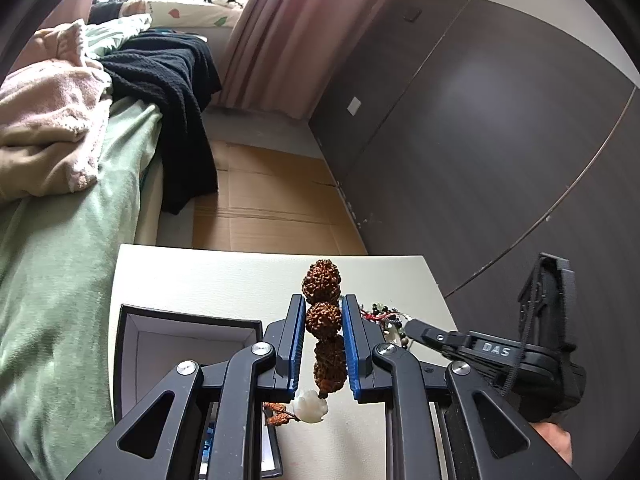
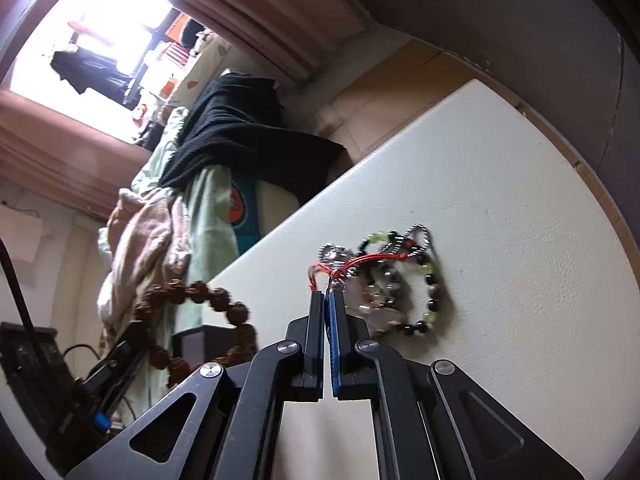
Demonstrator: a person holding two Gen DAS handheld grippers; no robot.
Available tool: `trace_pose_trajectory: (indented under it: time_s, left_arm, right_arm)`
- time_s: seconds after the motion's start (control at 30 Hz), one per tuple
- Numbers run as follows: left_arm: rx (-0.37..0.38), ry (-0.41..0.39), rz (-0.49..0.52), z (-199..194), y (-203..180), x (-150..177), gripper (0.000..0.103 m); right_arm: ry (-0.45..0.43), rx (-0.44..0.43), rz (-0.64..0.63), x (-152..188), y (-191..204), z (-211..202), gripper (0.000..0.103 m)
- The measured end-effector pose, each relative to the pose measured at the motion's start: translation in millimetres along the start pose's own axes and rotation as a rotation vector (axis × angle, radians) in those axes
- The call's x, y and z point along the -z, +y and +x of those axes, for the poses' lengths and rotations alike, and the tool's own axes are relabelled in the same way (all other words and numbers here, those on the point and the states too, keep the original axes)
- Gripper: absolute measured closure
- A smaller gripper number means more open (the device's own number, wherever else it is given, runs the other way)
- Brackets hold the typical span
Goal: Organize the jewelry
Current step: 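Hold the brown bead bracelet up with the left gripper while the right gripper grasps a silver chain bracelet, then lower the brown bead bracelet into the box and open the left gripper while the right gripper carries the chain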
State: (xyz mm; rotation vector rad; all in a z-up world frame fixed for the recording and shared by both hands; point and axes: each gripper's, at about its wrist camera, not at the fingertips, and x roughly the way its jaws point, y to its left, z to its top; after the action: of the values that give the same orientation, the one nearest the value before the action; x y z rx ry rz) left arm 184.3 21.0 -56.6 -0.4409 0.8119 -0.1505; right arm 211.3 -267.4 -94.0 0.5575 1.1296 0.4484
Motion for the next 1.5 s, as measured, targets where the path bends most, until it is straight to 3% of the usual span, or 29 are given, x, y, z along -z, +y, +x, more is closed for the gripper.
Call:
trace_pose_trajectory:
  time_s: [0.57, 0.83, 0.97, 1.03, 1.13, 1.33, 1.5]
  left_arm:
    - [-0.014, -0.091, -0.032, -41.0, 21.0, -12.7, 0.084]
    - [-0.055, -0.064, -0.034, -45.8, 40.0, -9.9, 0.084]
    - [-0.015, -0.052, -0.048, -49.1, 46.8, -8.1, 0.084]
    - [-0.005, -0.046, -0.057, -51.0, 49.0, -9.4, 0.078]
    - [0.005, -0.057, -0.085, -55.6, 54.5, -8.4, 0.050]
    - [0.008, -0.088, -0.110, -64.9, 61.4, -11.4, 0.040]
    - [0.009, -0.114, -0.135, -72.1, 68.8, -14.0, 0.039]
  right_arm:
    - [-0.066, -0.215, -0.027, 6.7, 31.3, -32.7, 0.099]
    - [-0.094, -0.318, -0.076, 10.8, 57.1, -45.5, 0.099]
    - [-0.100, -0.365, -0.092, 13.3, 70.1, -48.0, 0.099]
    - [-0.109, -0.391, -0.107, 15.7, 76.8, -51.7, 0.099]
    - [-0.129, -0.430, -0.128, 18.7, 87.5, -58.6, 0.099]
    - [-0.133, -0.509, -0.171, 23.8, 105.4, -65.8, 0.099]
    - [-0.116, -0.580, -0.188, 28.8, 116.8, -63.7, 0.099]
